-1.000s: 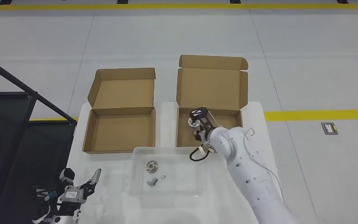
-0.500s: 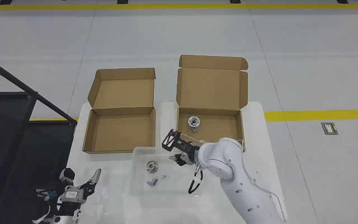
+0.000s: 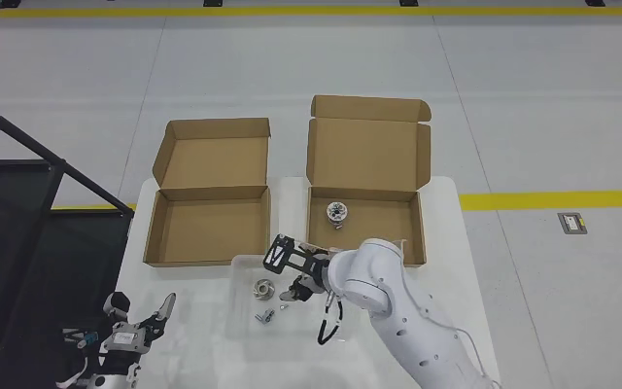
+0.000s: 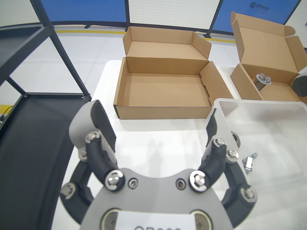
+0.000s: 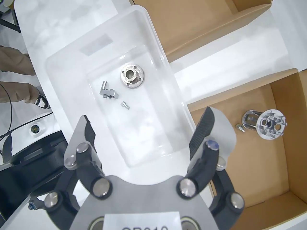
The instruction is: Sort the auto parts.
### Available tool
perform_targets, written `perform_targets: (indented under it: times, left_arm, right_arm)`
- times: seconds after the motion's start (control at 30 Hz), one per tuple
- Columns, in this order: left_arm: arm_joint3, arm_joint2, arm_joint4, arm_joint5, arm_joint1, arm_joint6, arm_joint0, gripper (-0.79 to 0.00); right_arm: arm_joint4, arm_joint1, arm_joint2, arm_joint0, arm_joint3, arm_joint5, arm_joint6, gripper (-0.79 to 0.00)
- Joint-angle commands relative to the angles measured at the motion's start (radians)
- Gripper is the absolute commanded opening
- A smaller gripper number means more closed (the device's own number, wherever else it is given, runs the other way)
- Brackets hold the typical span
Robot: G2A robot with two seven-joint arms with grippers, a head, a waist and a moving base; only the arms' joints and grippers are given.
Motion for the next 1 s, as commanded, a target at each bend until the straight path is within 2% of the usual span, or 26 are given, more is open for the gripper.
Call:
perform_targets:
  times: [0.0,0.07,0.23,0.4,0.67,0.77,0.83,0.9,0.97]
  left_arm:
    - [0.000,0.000,0.000,0.000,0.000,0.000,0.000,0.000]
    - [0.000,0.000,0.000,0.000,0.000,0.000,0.000,0.000]
    - [0.000,0.000,0.000,0.000,0.000,0.000,0.000,0.000]
    - [0.000,0.000,0.000,0.000,0.000,0.000,0.000,0.000]
    - [0.000,0.000,0.000,0.000,0.000,0.000,0.000,0.000]
    - [0.000,0.000,0.000,0.000,0.000,0.000,0.000,0.000]
    - [0.000,0.000,0.000,0.000,0.000,0.000,0.000,0.000]
    - [0.000,0.000,0.000,0.000,0.000,0.000,0.000,0.000]
    - [0.000,0.000,0.000,0.000,0.000,0.000,0.000,0.000]
  right_arm:
    - [-0.013,0.001,0.000,-0.011,0.007,0.017,-0.016,0.000]
    - [-0.049,-0.002,-0.039,-0.012,0.016,0.029,-0.013,0.000]
    - [-0.136,-0.022,-0.172,0.045,0.073,-0.038,0.005,0.000]
    - [-0.151,-0.061,-0.288,0.123,0.213,-0.052,-0.008,0.000]
    - [-0.137,-0.111,-0.374,0.189,0.418,-0.076,-0.151,0.000]
    - [-0.160,-0.125,-0.395,0.201,0.469,-0.036,-0.163,-0.114]
    - [-0.158,-0.139,-0.408,0.204,0.492,0.000,-0.152,-0.123]
    - [-0.156,-0.151,-0.421,0.212,0.523,0.009,-0.149,-0.182]
    - [-0.152,-0.162,-0.432,0.220,0.545,0.011,-0.154,-0.169]
